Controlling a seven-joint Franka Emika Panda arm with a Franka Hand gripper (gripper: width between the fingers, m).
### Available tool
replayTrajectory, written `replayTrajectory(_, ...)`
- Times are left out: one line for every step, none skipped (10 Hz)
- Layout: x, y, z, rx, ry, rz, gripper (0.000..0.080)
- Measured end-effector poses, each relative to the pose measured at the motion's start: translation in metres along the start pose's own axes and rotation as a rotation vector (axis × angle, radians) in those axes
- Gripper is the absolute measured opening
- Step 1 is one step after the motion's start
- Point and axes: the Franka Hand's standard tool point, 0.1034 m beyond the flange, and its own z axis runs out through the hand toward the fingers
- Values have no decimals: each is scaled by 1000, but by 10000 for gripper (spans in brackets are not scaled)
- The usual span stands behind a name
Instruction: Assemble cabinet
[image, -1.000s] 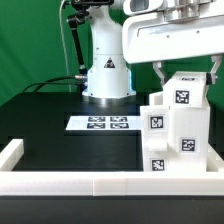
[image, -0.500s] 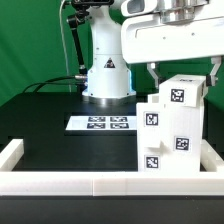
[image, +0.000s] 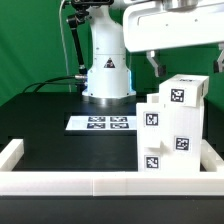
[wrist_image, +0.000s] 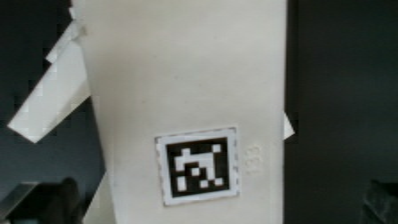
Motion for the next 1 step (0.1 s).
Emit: replayTrajectory(1, -3, -5, 3, 2, 1, 797)
